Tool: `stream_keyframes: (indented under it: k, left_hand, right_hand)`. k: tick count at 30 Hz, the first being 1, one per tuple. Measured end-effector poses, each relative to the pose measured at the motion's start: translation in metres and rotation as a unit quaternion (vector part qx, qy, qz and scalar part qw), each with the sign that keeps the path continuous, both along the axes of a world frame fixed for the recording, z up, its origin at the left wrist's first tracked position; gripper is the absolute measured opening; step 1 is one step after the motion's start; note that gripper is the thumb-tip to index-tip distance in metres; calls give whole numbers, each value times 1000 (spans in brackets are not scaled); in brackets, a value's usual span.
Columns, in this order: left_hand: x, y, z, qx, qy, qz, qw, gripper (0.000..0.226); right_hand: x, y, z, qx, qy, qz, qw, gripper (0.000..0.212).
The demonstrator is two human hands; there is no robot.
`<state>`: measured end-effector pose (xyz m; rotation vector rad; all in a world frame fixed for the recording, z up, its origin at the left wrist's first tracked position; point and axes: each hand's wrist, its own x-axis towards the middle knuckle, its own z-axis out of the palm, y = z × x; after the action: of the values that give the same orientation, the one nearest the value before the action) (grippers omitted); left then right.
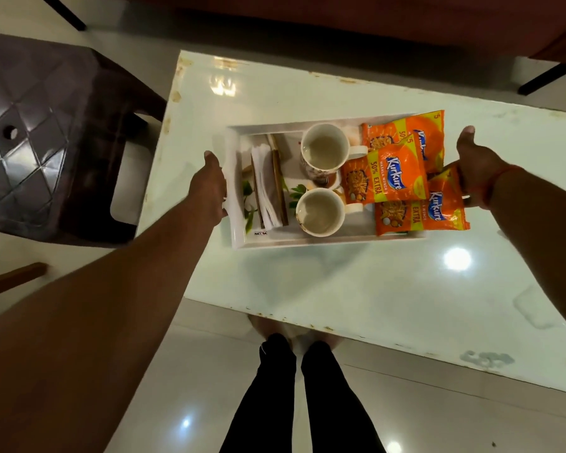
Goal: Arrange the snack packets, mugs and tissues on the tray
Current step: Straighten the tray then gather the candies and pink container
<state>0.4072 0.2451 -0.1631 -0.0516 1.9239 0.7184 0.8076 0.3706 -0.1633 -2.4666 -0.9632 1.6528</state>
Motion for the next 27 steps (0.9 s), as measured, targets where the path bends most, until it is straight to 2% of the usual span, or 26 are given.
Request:
stream_keyframes:
  k: [2, 9, 24, 27]
  left_hand:
    - [6, 13, 3, 3, -4, -14, 1000, 70]
    - [25, 45, 2, 5, 4, -71, 997, 67]
    - [43, 58, -9, -29, -1, -148, 989, 70]
    - [42, 58, -9, -32, 3, -147, 989, 69]
  right_hand:
    - [8, -4, 3, 7, 2, -14, 1000, 83]
    - [37, -20, 2, 4, 5, -63, 998, 85]
    - [70, -33, -26, 13, -24, -91, 996, 105]
    - [69, -34, -26, 16, -34, -92, 995, 102]
